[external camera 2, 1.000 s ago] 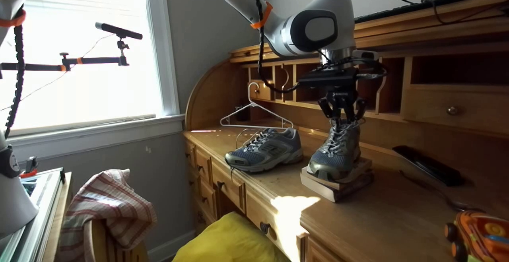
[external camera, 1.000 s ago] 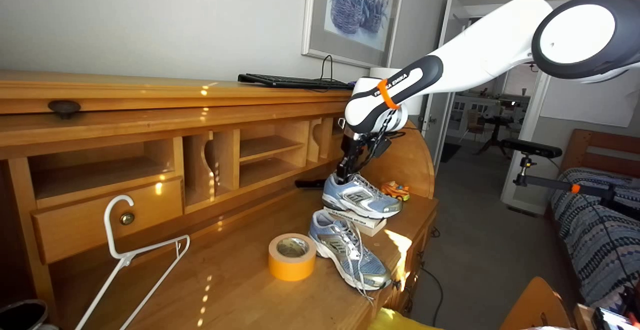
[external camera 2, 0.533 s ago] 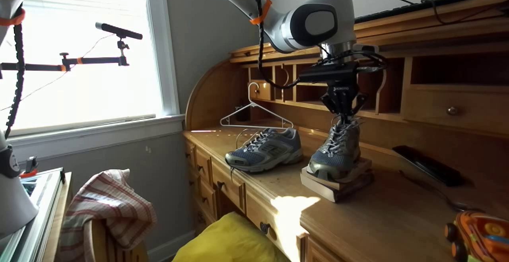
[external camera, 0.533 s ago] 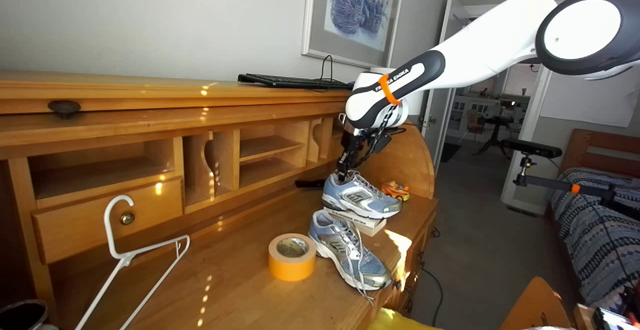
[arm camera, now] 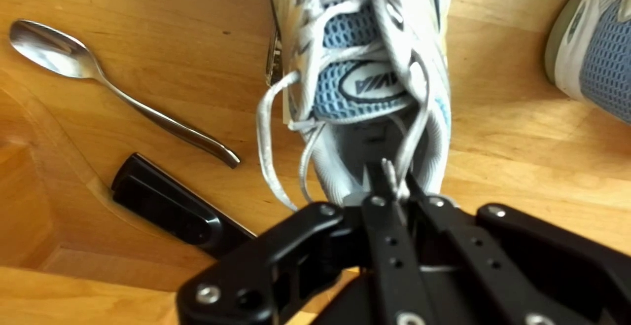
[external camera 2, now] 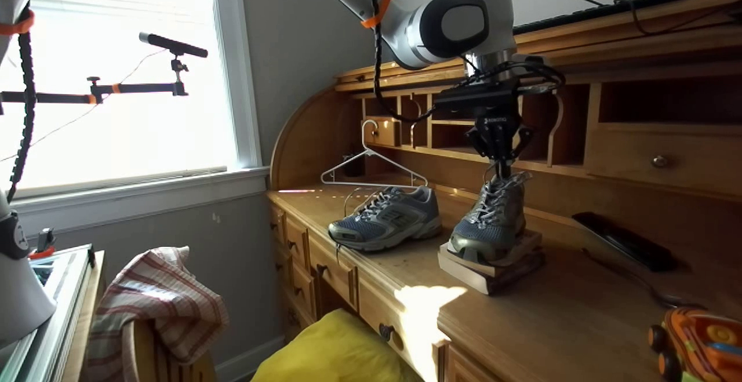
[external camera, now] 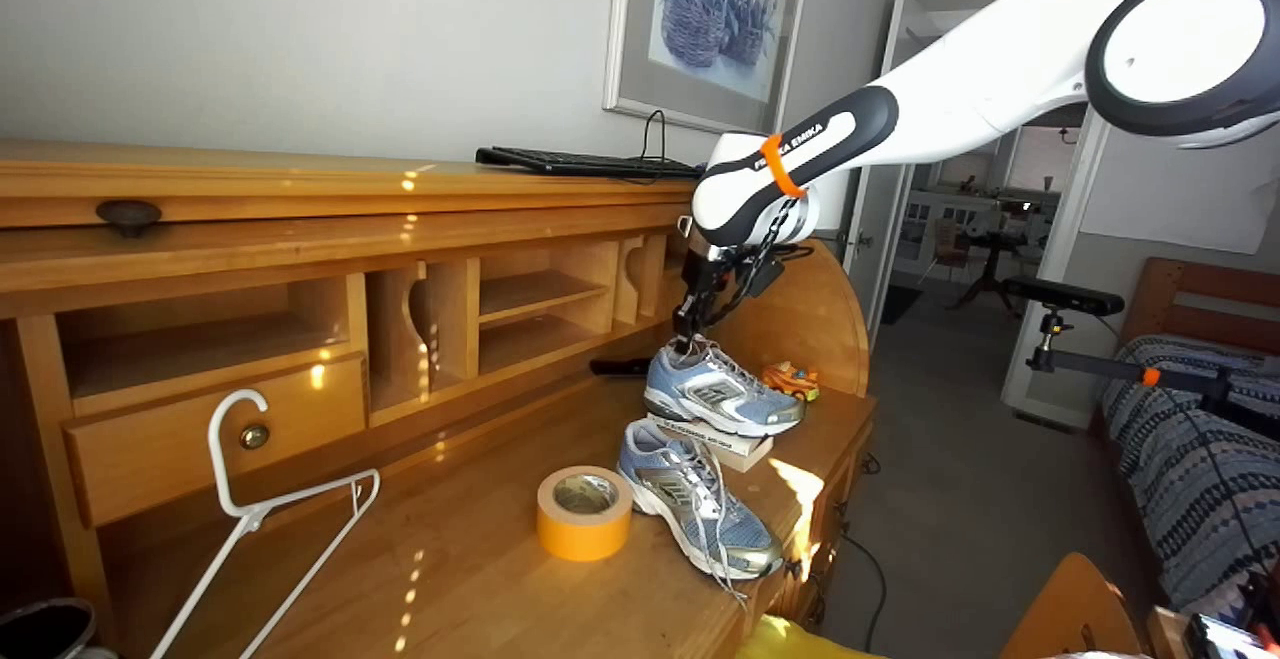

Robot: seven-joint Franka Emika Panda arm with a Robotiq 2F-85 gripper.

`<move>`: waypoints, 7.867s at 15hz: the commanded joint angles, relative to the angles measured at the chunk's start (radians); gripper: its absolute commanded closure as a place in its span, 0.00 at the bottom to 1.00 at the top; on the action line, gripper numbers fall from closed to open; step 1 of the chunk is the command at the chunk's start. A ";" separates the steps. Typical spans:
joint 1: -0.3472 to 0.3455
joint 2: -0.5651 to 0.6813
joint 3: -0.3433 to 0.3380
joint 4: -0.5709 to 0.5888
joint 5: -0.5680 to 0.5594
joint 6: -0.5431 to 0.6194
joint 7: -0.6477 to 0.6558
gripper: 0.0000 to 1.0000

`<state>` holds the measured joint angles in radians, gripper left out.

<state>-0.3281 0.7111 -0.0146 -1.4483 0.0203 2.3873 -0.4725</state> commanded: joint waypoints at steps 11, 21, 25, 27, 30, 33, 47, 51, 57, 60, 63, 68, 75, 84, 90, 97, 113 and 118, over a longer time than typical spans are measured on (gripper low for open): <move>0.007 -0.057 -0.001 -0.061 0.002 0.035 0.021 1.00; -0.007 -0.057 -0.043 -0.068 -0.006 0.121 0.063 1.00; -0.020 -0.038 -0.050 -0.063 -0.003 0.132 0.063 1.00; -0.022 -0.025 -0.053 -0.058 -0.007 0.146 0.063 1.00; -0.023 -0.004 -0.054 -0.050 -0.010 0.181 0.063 1.00; -0.027 0.017 -0.053 -0.042 -0.013 0.225 0.063 1.00; -0.063 -0.026 0.042 -0.073 0.038 0.182 0.011 1.00; -0.061 -0.023 0.042 -0.067 0.037 0.170 0.020 1.00; -0.070 -0.024 0.020 -0.062 0.033 0.187 0.040 1.00; -0.072 -0.008 0.020 -0.051 0.031 0.168 0.037 1.00; -0.078 -0.004 0.033 -0.048 0.040 0.132 0.022 1.00; -0.083 -0.011 0.056 -0.049 0.069 0.083 -0.003 1.00; -0.081 -0.095 0.073 -0.117 0.097 0.090 -0.029 1.00; -0.061 -0.138 0.073 -0.116 0.128 -0.150 -0.122 1.00; -0.046 -0.108 0.034 -0.094 0.126 -0.110 -0.109 1.00; -0.050 -0.053 0.030 -0.061 0.124 -0.074 -0.110 1.00; -0.032 -0.120 0.017 -0.128 0.098 -0.005 -0.069 1.00; 0.001 -0.224 -0.012 -0.249 0.046 -0.036 -0.052 0.58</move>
<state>-0.3577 0.5788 0.0041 -1.5797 0.1081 2.3678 -0.5619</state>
